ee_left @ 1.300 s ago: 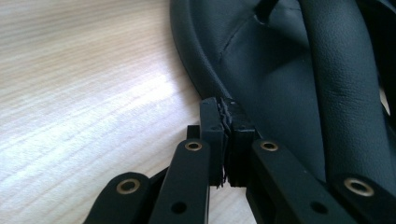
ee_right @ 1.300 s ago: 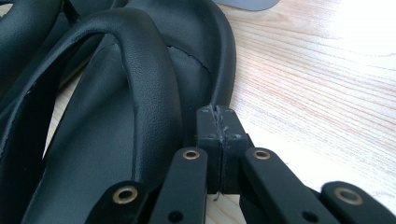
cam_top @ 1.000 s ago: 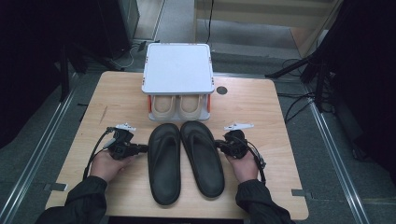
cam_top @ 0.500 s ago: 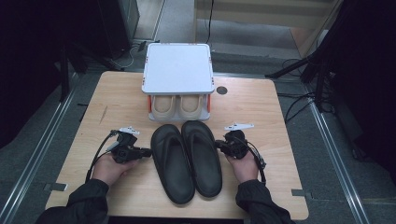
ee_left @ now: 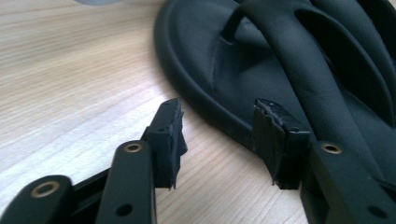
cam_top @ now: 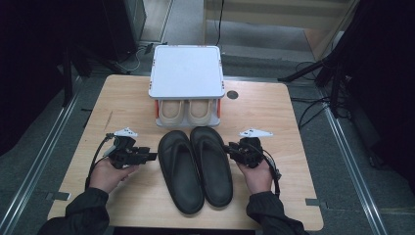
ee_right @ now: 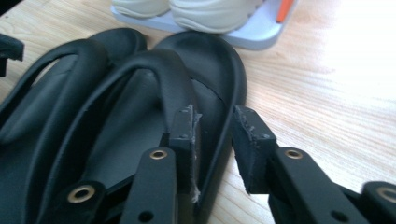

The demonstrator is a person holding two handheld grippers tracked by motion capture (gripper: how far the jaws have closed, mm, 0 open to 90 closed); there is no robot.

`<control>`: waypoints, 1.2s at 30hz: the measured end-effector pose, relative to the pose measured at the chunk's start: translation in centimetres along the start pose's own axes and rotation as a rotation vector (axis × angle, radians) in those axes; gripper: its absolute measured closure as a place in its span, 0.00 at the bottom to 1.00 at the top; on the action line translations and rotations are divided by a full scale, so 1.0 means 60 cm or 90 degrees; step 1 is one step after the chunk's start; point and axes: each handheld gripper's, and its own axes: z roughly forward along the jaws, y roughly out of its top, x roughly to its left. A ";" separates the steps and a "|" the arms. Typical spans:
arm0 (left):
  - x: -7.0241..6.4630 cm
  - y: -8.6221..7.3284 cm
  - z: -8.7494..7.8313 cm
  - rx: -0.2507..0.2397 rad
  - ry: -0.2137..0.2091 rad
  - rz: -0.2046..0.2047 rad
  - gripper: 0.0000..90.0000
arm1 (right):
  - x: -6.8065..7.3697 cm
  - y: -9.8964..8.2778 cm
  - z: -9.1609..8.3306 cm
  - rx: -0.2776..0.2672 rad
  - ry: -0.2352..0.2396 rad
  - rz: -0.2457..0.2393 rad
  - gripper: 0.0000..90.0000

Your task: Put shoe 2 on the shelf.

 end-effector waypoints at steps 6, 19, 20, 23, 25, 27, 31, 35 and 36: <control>0.011 0.000 -0.010 -0.011 0.010 -0.015 0.52 | 0.017 0.003 -0.007 -0.021 0.016 0.007 0.73; 0.021 0.001 -0.014 -0.016 0.022 -0.021 0.51 | 0.070 -0.003 -0.021 -0.054 0.055 -0.009 0.67; 0.022 0.001 -0.014 -0.016 0.022 -0.021 0.51 | 0.076 -0.004 -0.020 -0.052 0.058 -0.007 0.67; 0.023 0.001 -0.014 -0.019 0.025 -0.024 0.51 | 0.091 -0.007 -0.015 -0.051 0.065 -0.016 0.66; 0.024 0.002 -0.015 -0.021 0.025 -0.025 0.51 | 0.101 -0.008 -0.012 -0.045 0.067 -0.021 0.66; 0.024 0.001 -0.015 -0.019 0.025 -0.024 0.51 | 0.108 -0.011 -0.009 -0.043 0.057 -0.031 0.66; 0.025 0.001 -0.016 -0.021 0.026 -0.022 0.51 | 0.116 -0.014 -0.001 -0.042 0.059 -0.026 0.65; 0.024 0.001 -0.015 -0.021 0.026 -0.022 0.51 | 0.122 -0.016 0.007 -0.040 0.056 -0.021 0.64; 0.024 0.001 -0.015 -0.022 0.027 -0.023 0.51 | 0.123 -0.017 0.009 -0.040 0.056 -0.017 0.64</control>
